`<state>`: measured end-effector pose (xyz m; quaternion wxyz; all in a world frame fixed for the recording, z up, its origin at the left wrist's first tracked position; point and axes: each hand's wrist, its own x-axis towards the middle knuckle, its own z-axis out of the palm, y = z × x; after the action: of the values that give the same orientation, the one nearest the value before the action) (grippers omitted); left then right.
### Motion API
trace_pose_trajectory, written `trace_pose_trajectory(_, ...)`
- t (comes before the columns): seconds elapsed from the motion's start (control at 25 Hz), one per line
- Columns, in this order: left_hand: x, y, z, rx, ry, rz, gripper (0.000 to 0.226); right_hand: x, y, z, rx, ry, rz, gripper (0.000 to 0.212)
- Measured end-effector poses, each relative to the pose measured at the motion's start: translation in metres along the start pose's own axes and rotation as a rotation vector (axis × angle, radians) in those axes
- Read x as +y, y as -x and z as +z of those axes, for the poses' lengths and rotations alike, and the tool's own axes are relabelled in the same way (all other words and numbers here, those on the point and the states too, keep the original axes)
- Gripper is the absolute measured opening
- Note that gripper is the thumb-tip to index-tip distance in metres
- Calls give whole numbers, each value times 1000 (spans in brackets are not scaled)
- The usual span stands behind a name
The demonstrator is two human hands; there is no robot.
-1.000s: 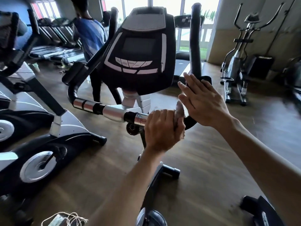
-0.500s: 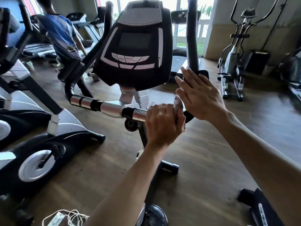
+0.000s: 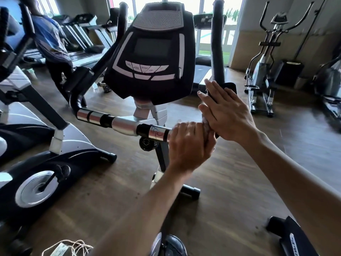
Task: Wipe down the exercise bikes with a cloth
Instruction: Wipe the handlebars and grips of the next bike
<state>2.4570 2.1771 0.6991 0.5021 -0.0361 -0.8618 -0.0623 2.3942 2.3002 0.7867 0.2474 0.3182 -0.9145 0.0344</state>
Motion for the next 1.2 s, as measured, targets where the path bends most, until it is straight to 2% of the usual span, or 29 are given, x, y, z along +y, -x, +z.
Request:
trace_pose_trajectory(0.08,-32,-1,0,27,48,259,38,3,1,-1,-10,-11,-16,57)
trace_pose_trajectory(0.16,-51,2,1,35,64,366,42,5,2,-2,-24,-29,-32,59)
trace_pose_trajectory(0.28,-40,2,-5,74,54,215,41,7,1,-3,-58,-81,-43,61)
trace_pose_trajectory(0.4,-44,-12,-26,92,152,186,42,7,-1,-8,-77,-203,12,61)
trace_pose_trajectory(0.48,-63,-16,-39,118,165,143,44,-1,3,-9,-30,-267,56,62)
trace_pose_trajectory(0.6,-107,-7,-38,-33,158,21,39,-34,18,-2,46,-372,-35,59)
trace_pose_trajectory(0.64,-117,-3,-33,-38,149,-11,35,-43,22,5,41,-372,-68,60)
trace_pose_trajectory(0.8,-94,5,-13,86,89,-159,31,-55,21,37,183,-3,-86,59)
trace_pose_trajectory(0.88,-93,10,-10,98,106,-18,32,-54,20,44,277,38,-94,53)
trace_pose_trajectory(0.96,-123,1,-13,-14,133,186,31,-52,20,48,326,16,-122,50)
trace_pose_trajectory(1.0,-136,-5,-15,-58,149,212,30,-52,19,48,339,15,-127,50)
trace_pose_trajectory(1.08,-130,-3,-16,-31,138,70,28,-55,18,47,361,19,-108,49)
trace_pose_trajectory(1.16,-92,5,-11,42,108,-116,31,-57,18,48,381,22,-81,48)
trace_pose_trajectory(1.2,-77,8,-8,58,98,-112,33,-56,18,48,386,9,-80,48)
